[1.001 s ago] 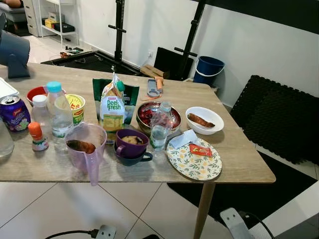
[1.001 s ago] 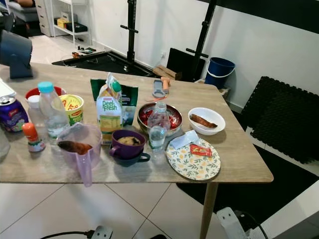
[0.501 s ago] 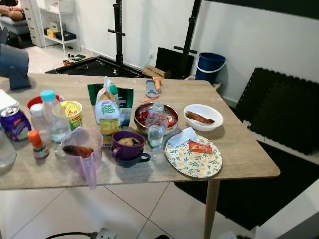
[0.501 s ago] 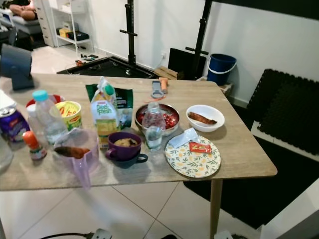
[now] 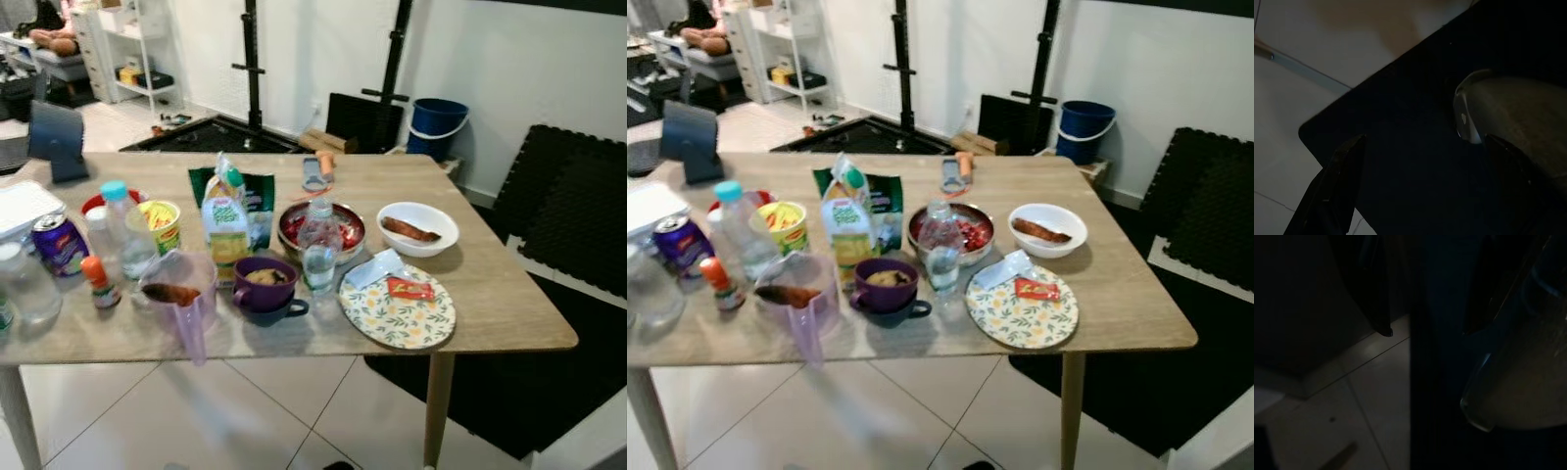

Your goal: Restocking fridge

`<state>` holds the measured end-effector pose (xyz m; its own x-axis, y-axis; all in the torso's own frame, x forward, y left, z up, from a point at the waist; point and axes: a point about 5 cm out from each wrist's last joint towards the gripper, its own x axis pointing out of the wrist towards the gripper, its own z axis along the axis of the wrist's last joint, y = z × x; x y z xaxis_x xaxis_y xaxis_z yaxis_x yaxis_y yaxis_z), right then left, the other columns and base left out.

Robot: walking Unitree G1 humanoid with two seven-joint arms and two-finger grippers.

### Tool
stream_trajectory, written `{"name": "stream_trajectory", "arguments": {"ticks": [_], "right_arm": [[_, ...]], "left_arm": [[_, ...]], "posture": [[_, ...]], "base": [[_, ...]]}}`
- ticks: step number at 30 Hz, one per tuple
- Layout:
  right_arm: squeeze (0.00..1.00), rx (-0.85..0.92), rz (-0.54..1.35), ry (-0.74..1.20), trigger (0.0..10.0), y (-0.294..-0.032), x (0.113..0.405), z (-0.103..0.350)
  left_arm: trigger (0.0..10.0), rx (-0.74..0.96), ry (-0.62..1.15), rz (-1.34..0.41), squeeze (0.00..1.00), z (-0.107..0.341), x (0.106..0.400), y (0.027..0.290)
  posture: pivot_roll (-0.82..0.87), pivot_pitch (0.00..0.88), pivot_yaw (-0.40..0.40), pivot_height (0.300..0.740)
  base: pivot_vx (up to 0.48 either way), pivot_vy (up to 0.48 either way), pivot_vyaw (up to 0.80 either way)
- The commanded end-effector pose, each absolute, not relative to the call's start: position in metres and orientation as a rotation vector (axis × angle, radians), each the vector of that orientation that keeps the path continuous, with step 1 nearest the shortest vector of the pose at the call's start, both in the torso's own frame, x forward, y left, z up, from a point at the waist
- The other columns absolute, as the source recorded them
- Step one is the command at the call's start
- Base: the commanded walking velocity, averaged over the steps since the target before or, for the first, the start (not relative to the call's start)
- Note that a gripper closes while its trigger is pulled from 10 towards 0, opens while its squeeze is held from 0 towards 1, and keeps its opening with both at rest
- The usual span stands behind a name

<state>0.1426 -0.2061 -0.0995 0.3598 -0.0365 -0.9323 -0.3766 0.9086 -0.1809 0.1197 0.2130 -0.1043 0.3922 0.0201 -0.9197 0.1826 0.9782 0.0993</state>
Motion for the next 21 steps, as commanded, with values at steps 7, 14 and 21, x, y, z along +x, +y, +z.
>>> {"name": "stream_trajectory", "arguments": {"ticks": [7, 14, 21], "right_arm": [[0.0, -0.37, 0.207, 1.112, 10.0, -0.202, 0.167, -0.09], [0.0, -0.366, 0.188, 1.181, 10.0, -0.211, 0.142, -0.099], [0.0, -0.34, 0.161, 1.186, 10.0, -0.214, 0.14, -0.099]], "left_arm": [[10.0, 0.213, 1.189, -0.032, 0.0, -0.107, 0.107, 0.219], [10.0, 0.2, 1.177, -0.06, 0.0, -0.107, 0.116, 0.206], [10.0, 0.203, 1.16, -0.119, 0.0, -0.106, 0.126, 0.192]], "posture": [[0.11, 0.0, -0.04, 0.74], [0.1, 0.0, -0.029, 0.74], [0.07, 0.0, -0.029, 0.74]], "base": [[0.0, 0.0, 0.0], [0.0, 0.0, 0.0], [0.0, 0.0, 0.0]]}}
